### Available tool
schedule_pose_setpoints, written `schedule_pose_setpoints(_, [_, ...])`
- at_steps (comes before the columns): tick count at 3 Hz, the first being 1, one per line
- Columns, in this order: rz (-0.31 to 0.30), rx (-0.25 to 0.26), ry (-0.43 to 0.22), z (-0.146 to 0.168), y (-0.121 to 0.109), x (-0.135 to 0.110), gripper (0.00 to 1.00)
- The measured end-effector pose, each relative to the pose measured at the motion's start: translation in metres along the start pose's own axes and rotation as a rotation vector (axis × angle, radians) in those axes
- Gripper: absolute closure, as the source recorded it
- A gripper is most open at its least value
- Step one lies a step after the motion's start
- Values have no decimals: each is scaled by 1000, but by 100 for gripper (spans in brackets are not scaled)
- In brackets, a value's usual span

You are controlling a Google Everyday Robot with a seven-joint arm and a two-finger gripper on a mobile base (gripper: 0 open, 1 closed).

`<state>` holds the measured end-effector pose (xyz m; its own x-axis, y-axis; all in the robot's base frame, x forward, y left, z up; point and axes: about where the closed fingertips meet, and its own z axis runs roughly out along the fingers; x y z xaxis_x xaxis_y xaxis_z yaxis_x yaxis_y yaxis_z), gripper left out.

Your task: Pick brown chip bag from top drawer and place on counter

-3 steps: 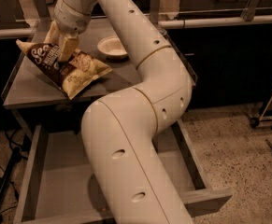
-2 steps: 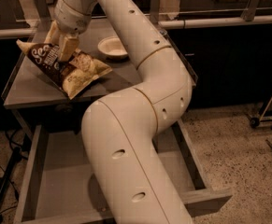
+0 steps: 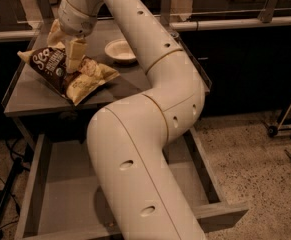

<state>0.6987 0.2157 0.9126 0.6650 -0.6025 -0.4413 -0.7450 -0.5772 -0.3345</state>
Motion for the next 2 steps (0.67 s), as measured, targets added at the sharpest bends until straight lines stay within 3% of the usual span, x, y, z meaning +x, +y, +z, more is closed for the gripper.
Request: schedule_pose_setpoints(2, [0,0,0,0,0,0,0])
